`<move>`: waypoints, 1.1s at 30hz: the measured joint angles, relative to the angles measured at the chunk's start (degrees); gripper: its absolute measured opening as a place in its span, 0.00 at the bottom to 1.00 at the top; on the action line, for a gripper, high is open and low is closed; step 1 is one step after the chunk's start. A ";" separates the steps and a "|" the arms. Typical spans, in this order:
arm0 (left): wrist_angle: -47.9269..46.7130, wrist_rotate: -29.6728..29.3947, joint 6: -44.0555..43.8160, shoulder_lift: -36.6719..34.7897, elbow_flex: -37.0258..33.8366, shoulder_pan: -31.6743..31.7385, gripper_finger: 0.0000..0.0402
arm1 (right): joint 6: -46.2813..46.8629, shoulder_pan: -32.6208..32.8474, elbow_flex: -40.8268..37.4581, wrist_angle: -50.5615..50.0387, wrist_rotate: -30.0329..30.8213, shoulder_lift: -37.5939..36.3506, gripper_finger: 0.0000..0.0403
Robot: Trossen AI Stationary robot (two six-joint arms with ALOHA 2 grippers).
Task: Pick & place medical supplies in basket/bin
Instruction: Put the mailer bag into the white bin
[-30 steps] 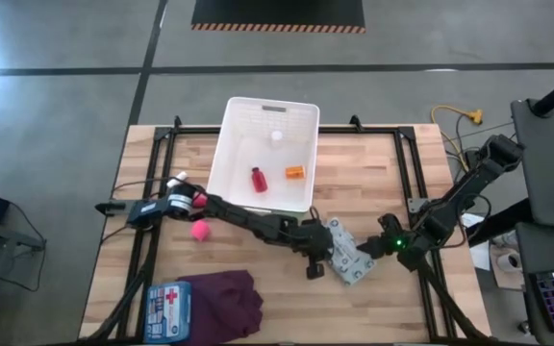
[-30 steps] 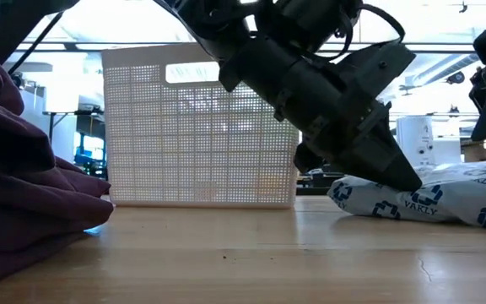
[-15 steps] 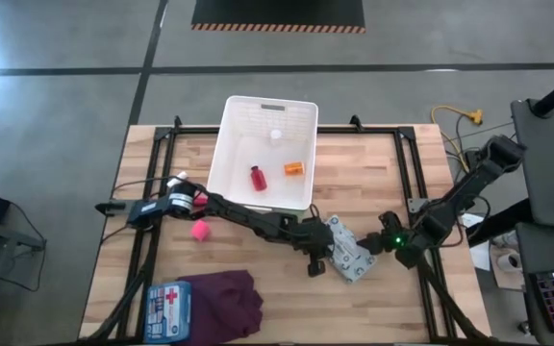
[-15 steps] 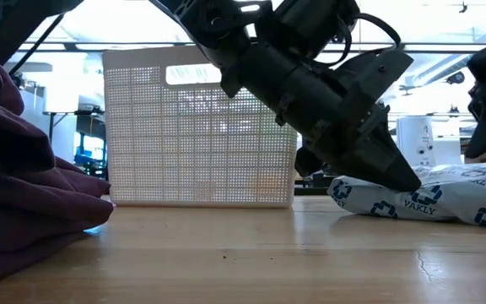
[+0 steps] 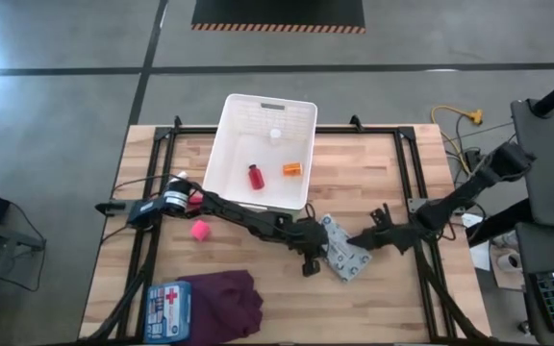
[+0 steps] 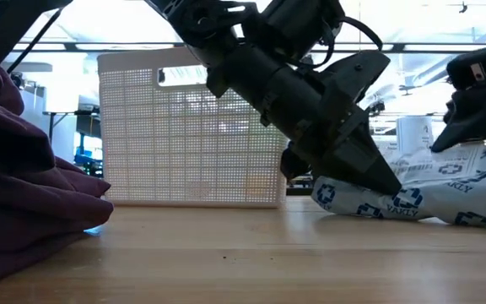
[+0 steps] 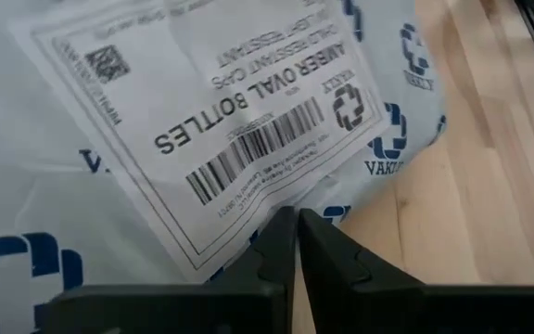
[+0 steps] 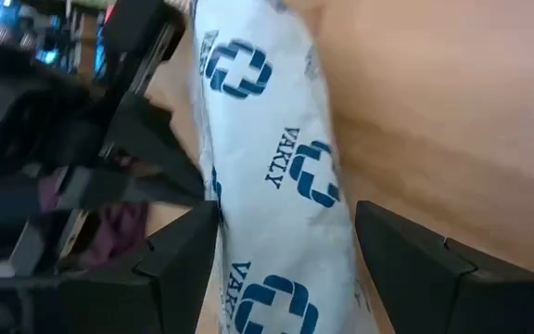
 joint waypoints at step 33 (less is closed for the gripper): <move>-7.48 -35.88 4.61 -33.35 -6.58 -12.87 0.01 | -27.73 -10.62 36.08 -32.61 -13.71 8.29 0.40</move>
